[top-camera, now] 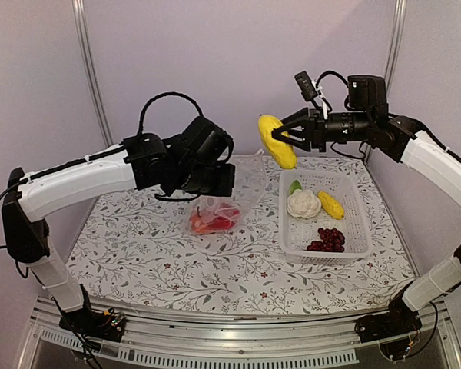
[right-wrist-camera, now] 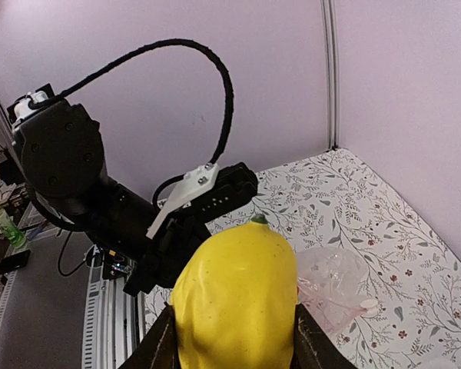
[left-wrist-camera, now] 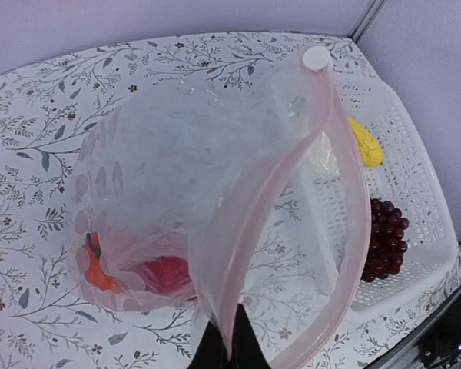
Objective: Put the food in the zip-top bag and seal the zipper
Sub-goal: Place the fake fruit in the zipper food storage bag.
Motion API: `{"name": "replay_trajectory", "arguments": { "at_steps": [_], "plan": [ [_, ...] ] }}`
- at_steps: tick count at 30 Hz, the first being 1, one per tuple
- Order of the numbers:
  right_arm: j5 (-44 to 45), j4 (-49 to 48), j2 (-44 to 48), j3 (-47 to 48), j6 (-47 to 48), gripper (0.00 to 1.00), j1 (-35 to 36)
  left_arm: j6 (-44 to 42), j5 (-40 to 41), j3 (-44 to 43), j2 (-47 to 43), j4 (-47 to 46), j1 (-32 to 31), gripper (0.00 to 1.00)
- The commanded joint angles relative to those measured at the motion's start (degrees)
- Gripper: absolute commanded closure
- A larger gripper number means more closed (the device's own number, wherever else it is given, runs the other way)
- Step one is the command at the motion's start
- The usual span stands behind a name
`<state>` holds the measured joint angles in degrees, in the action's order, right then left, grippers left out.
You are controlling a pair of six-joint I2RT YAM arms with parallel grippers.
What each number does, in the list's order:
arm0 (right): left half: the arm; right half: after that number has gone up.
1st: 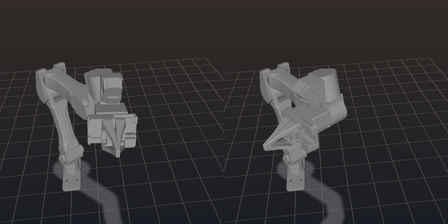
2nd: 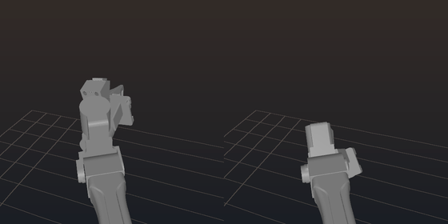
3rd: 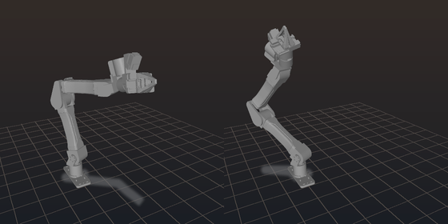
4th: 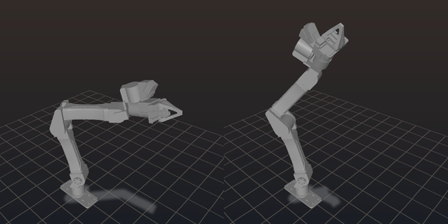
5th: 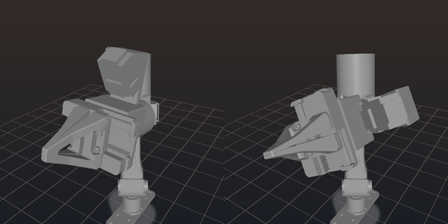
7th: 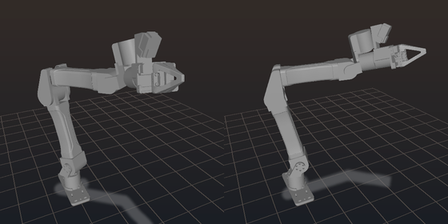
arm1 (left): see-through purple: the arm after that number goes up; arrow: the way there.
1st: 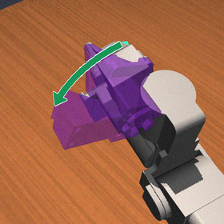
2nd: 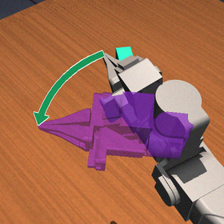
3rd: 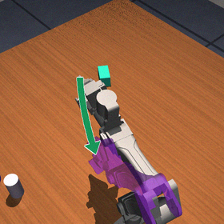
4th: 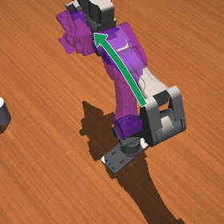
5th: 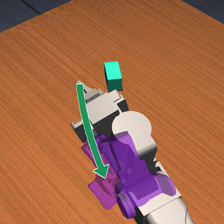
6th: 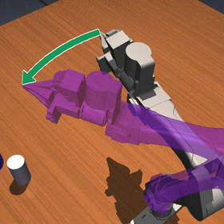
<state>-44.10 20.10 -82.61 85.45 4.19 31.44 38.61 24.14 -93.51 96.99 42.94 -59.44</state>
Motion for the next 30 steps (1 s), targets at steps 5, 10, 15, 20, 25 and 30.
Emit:
{"name": "replay_trajectory", "arguments": {
  "at_steps": [5,10,15,20,25,30],
  "plan": [
    [-0.86,-6.19,-4.98,7.08,-3.73,1.00,4.25,1.34,-8.31,-1.45,-5.49,-6.99,0.81,1.00],
    [-0.21,-11.37,-7.64,6.02,-6.65,1.00,4.28,1.90,-10.12,-0.77,-6.26,-8.42,1.06,1.00],
    [-0.73,-17.87,-9.48,3.24,-9.59,0.97,4.40,2.35,-11.32,0.56,-6.63,-9.64,1.49,1.00],
    [-1.51,-24.23,-11.45,0.12,-13.30,0.91,4.62,3.25,-11.65,3.18,-7.47,-10.98,2.18,1.00],
    [-0.07,-21.90,-13.64,1.04,-11.79,0.55,5.03,3.96,-11.77,5.96,-8.51,-12.24,3.25,1.00],
    [1.44,-20.19,-12.76,1.08,-8.43,0.29,5.01,4.82,-12.12,9.28,-10.23,-13.50,4.57,1.00]
  ]
}}
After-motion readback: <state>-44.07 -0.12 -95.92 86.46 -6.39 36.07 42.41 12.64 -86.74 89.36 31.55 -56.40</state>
